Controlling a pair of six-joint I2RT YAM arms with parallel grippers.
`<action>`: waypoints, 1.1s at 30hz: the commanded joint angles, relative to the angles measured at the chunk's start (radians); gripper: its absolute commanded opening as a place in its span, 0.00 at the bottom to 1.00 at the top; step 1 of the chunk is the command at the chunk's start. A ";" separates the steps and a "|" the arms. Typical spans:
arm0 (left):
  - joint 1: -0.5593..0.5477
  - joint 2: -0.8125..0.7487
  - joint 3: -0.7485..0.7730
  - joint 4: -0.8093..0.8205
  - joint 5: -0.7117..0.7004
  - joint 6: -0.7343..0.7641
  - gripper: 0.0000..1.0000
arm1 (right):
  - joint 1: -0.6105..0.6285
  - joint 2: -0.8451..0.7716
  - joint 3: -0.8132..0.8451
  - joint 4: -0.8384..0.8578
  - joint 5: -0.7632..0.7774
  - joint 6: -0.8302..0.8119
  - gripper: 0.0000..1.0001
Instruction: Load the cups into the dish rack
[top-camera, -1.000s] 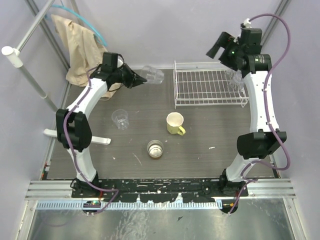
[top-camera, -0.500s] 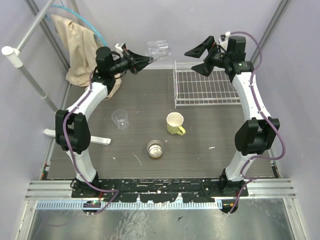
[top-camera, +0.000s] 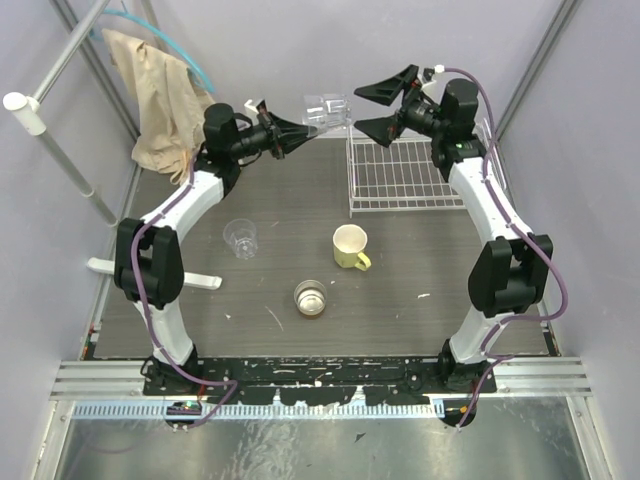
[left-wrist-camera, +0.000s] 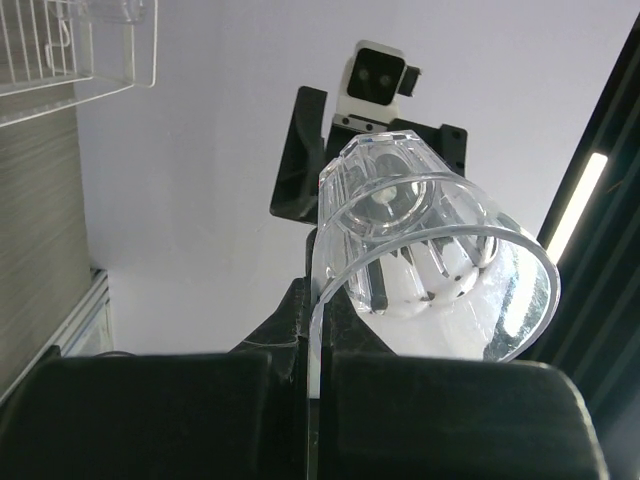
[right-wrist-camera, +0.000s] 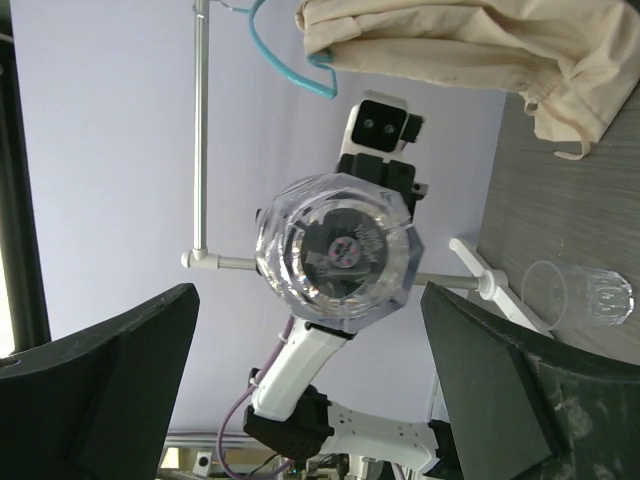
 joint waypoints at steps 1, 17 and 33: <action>0.002 -0.047 -0.019 0.045 0.012 -0.005 0.00 | 0.034 -0.043 0.025 0.101 -0.031 0.065 1.00; 0.001 -0.067 -0.019 0.055 0.014 -0.020 0.00 | 0.067 -0.041 -0.006 0.049 0.003 0.004 1.00; -0.001 -0.109 -0.094 0.092 0.004 -0.046 0.00 | 0.076 -0.032 -0.007 0.084 0.029 0.027 0.98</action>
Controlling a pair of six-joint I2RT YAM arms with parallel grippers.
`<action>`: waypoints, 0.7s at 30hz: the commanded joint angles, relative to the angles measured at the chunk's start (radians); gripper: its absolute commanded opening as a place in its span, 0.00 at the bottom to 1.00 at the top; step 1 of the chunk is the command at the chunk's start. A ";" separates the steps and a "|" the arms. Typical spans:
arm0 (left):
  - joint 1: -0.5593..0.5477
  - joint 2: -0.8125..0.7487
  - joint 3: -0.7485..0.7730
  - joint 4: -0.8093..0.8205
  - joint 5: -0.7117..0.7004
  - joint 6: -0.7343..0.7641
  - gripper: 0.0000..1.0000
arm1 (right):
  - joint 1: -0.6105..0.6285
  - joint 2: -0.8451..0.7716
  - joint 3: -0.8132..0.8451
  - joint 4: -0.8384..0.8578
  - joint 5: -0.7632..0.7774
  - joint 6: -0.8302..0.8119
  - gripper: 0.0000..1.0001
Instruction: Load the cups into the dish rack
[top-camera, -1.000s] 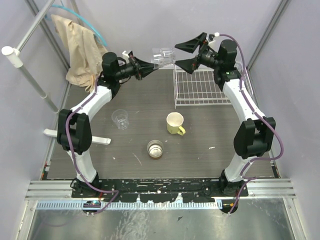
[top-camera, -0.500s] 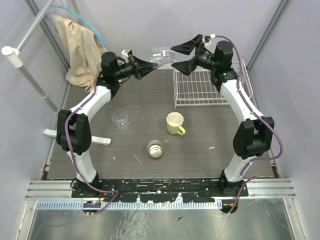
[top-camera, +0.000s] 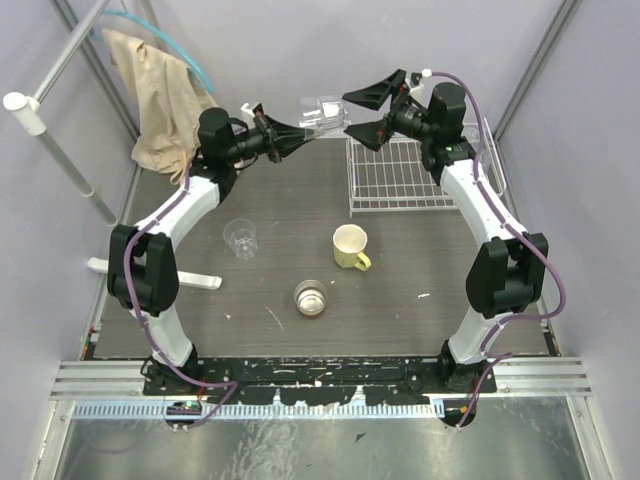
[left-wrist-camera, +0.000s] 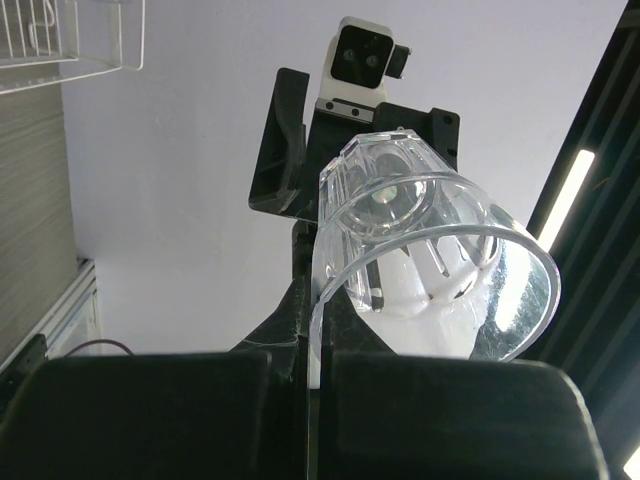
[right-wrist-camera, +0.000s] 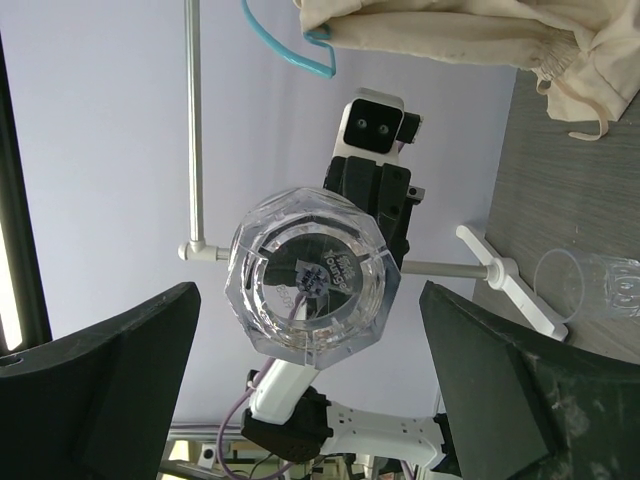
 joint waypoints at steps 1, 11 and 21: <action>-0.004 -0.047 -0.020 0.075 0.001 -0.018 0.00 | 0.014 -0.033 0.013 0.059 0.001 0.004 0.97; -0.011 -0.048 -0.019 0.075 -0.003 -0.018 0.00 | 0.031 -0.049 -0.022 0.076 0.003 0.010 0.94; -0.020 -0.056 -0.060 0.098 -0.017 -0.030 0.00 | 0.031 -0.047 -0.041 0.122 0.013 0.036 0.87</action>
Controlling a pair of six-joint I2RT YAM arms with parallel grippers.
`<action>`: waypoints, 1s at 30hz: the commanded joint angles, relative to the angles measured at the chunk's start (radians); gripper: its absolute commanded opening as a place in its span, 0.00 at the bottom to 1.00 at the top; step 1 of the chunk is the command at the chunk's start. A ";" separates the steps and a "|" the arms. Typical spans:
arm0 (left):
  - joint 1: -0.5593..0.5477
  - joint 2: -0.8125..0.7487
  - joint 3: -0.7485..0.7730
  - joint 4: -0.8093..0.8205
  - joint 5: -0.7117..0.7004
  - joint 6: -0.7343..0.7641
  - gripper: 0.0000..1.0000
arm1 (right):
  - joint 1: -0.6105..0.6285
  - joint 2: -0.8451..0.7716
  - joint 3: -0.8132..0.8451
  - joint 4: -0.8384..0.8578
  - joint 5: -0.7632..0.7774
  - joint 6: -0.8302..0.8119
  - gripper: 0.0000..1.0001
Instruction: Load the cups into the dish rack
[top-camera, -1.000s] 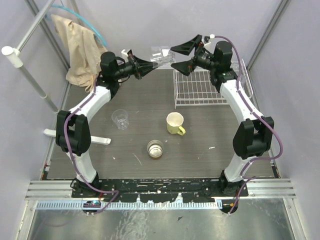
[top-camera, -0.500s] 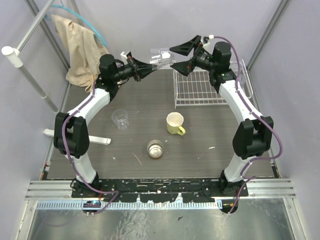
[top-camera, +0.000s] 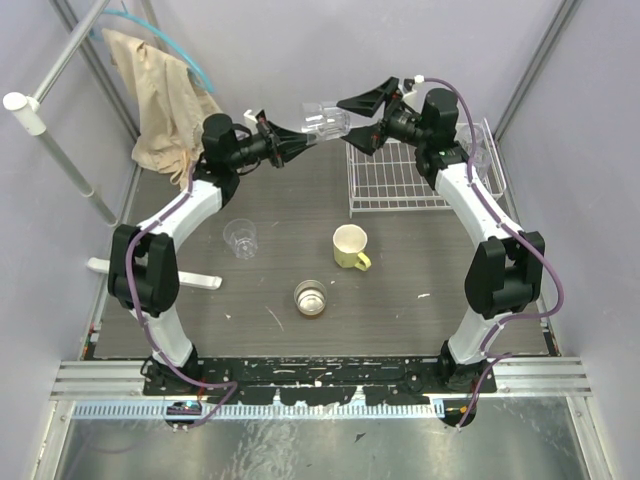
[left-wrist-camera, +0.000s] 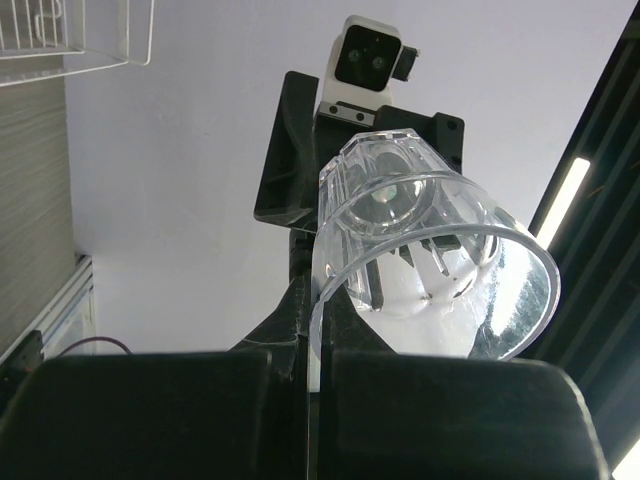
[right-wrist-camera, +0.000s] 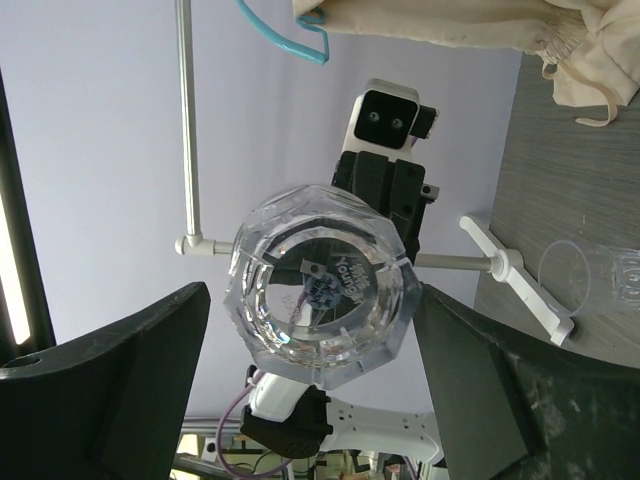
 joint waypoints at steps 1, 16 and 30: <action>-0.007 -0.048 -0.013 0.062 -0.005 -0.009 0.00 | 0.005 -0.046 0.003 0.079 0.008 0.020 0.86; -0.006 -0.015 -0.010 0.088 -0.011 -0.017 0.05 | 0.012 -0.051 -0.027 0.105 -0.010 0.023 0.31; 0.032 -0.063 -0.053 -0.214 -0.061 0.212 0.46 | -0.019 -0.057 -0.005 -0.004 0.057 -0.102 0.20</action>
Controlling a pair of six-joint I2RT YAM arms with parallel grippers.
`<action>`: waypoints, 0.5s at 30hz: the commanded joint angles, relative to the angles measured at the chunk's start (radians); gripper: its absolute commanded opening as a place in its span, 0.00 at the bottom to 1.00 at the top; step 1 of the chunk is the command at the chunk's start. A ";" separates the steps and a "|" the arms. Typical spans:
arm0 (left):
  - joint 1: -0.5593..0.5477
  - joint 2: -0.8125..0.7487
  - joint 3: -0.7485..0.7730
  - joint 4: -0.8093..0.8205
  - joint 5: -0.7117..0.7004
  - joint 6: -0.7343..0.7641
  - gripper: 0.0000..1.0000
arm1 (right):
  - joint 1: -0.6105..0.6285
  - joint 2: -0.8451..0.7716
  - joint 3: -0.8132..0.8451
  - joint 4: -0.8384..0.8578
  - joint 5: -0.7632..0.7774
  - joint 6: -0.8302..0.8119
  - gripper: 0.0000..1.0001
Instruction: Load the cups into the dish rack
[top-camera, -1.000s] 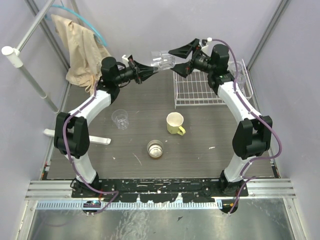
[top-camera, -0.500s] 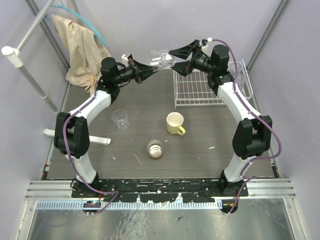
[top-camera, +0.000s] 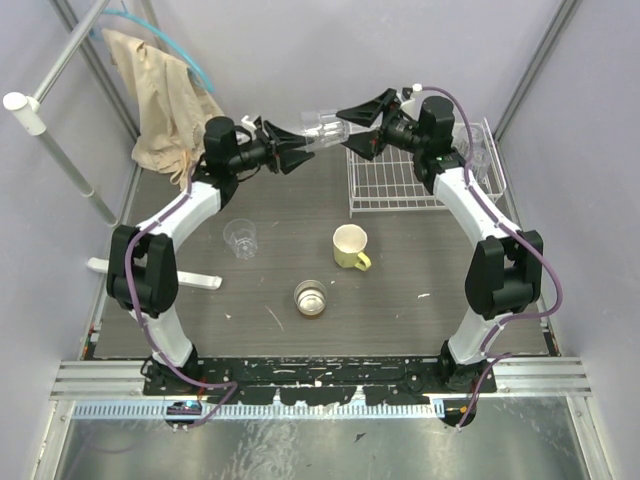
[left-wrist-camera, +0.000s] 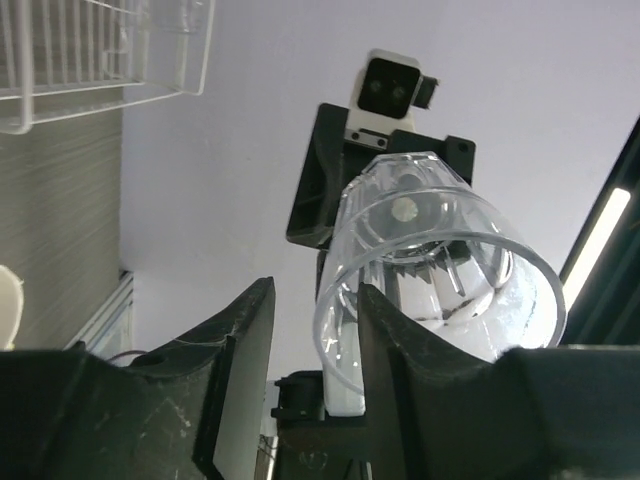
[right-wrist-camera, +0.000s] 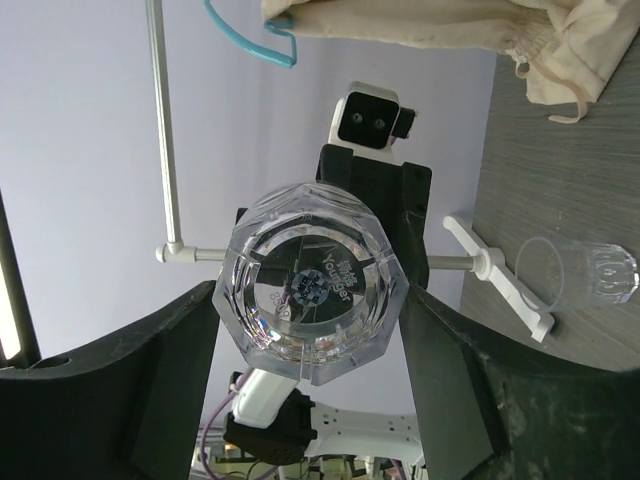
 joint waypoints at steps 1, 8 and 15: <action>0.036 -0.072 -0.045 -0.167 -0.029 0.134 0.49 | -0.024 -0.042 0.087 -0.098 0.051 -0.148 0.20; 0.086 -0.141 -0.049 -0.456 -0.052 0.381 0.60 | -0.088 0.030 0.216 -0.389 0.190 -0.413 0.20; 0.096 -0.174 0.014 -0.794 -0.122 0.689 0.63 | -0.195 0.130 0.443 -0.672 0.356 -0.629 0.20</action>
